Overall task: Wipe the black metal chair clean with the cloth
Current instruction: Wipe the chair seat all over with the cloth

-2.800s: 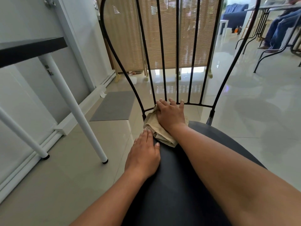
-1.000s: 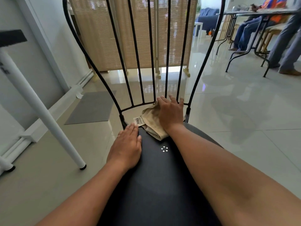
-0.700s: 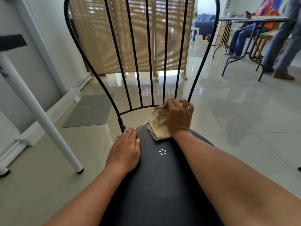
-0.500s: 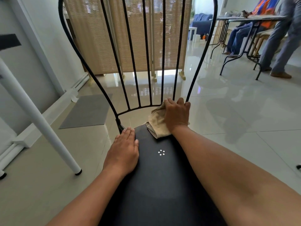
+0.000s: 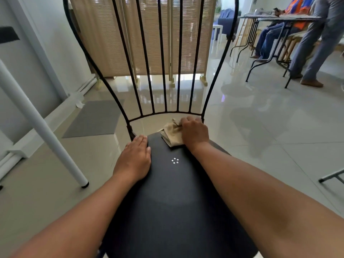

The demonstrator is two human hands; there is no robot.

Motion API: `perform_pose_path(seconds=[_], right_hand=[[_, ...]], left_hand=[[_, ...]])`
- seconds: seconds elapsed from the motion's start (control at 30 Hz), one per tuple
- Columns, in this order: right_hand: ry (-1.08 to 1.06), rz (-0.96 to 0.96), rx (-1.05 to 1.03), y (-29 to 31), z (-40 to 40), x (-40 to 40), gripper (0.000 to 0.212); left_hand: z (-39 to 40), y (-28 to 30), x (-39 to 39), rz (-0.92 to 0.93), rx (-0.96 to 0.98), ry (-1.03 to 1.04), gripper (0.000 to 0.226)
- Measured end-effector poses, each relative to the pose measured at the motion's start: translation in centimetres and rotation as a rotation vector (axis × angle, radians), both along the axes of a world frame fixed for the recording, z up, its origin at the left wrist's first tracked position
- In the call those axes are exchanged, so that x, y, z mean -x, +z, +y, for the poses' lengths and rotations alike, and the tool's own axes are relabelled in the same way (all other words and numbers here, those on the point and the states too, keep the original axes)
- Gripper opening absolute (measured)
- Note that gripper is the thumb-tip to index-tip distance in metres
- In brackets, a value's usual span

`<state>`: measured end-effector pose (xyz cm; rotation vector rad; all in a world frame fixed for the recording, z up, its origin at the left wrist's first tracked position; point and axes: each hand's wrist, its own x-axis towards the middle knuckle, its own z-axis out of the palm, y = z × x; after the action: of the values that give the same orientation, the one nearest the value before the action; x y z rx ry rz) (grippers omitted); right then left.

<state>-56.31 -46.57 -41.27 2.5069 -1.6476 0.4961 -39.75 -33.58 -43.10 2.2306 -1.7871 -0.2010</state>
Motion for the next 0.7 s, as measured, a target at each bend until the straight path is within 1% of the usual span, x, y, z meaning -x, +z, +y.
perform_pose_path(seconds=[0.1,0.17,0.27,0.37,0.4,0.43,0.47,0.53,0.6,0.67,0.7], right_hand=[[-0.002,0.073,0.001,0.7,1.6,0.7,0.031],[0.03,0.076,-0.043,1.1,2.7,1.8,0.03],[0.012,-0.022,-0.223,1.6,4.9,4.0,0.03],[0.014,-0.04,-0.469,2.9,7.1,6.8,0.037],[0.005,-0.042,-0.512,3.2,8.1,8.0,0.038],[-0.021,-0.049,-0.511,3.3,9.1,9.3,0.039],[-0.055,-0.053,-0.465,3.0,9.9,10.5,0.038],[-0.118,-0.067,-0.301,2.1,11.4,12.6,0.032],[-0.158,-0.076,-0.165,1.4,12.2,13.8,0.031],[-0.234,-0.061,-0.162,1.0,12.5,14.6,0.04],[-0.288,-0.084,-0.24,0.9,12.7,14.9,0.048]], left_hand=[[0.0,0.1,0.2,-0.003,-0.008,0.002,0.055],[-0.1,0.1,0.2,-0.001,-0.008,0.002,0.055],[-0.2,-0.1,-0.1,-0.002,-0.019,0.002,0.055],[-0.1,0.0,0.0,0.002,-0.02,0.003,0.056],[0.0,0.1,0.1,-0.001,-0.016,0.007,0.056],[0.1,0.2,0.3,-0.013,-0.003,0.01,0.056],[0.4,0.4,0.4,-0.031,0.019,0.012,0.055],[1.3,0.7,1.3,-0.052,0.052,0.009,0.055],[2.6,0.7,3.0,-0.043,0.03,-0.009,0.057],[4.1,0.4,5.2,-0.044,-0.02,-0.034,0.061],[4.6,0.2,6.1,-0.058,-0.045,-0.043,0.064]])
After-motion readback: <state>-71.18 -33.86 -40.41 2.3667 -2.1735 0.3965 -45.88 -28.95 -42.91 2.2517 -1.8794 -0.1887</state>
